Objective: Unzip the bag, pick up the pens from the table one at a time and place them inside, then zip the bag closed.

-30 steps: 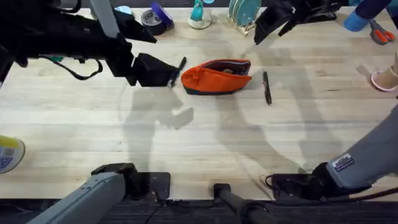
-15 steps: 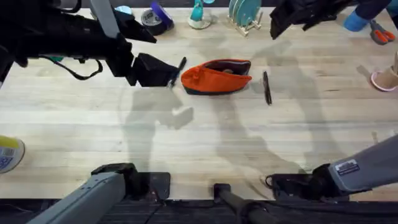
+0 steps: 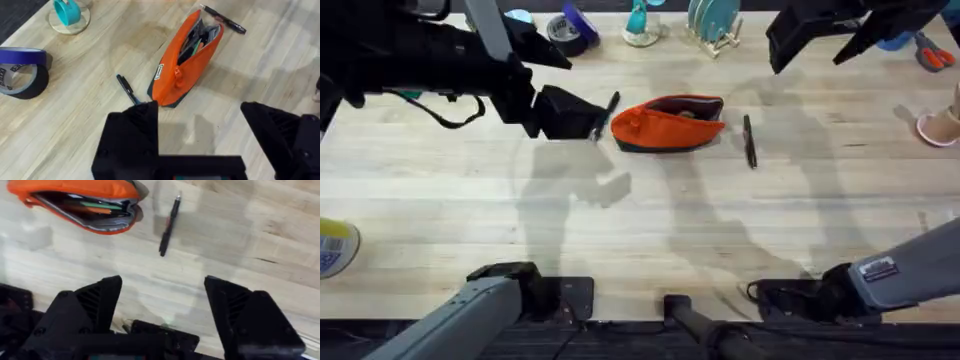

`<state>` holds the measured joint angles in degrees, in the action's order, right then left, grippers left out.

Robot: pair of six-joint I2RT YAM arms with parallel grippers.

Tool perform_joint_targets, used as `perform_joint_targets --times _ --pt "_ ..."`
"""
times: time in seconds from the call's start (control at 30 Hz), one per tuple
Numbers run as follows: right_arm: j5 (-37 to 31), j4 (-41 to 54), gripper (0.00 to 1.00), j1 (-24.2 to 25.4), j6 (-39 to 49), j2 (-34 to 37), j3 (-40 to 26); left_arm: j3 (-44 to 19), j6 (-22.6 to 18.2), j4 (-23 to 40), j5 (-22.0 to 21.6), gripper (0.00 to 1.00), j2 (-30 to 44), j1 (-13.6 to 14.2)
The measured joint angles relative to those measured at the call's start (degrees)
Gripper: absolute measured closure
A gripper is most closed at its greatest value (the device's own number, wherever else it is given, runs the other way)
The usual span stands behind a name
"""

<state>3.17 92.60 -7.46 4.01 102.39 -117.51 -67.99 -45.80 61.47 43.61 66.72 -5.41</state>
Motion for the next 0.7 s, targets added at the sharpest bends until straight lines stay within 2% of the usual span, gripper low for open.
perform_joint_targets --times 0.4,0.7 --pt "2.3 -0.4 0.006 0.0 -7.8 0.7 1.6 0.0 0.0 0.0 0.0 0.008 0.0 0.0" --pt "2.4 -10.1 0.006 0.0 -9.7 0.7 13.9 0.0 0.0 1.2 0.0 0.008 0.0 0.0"
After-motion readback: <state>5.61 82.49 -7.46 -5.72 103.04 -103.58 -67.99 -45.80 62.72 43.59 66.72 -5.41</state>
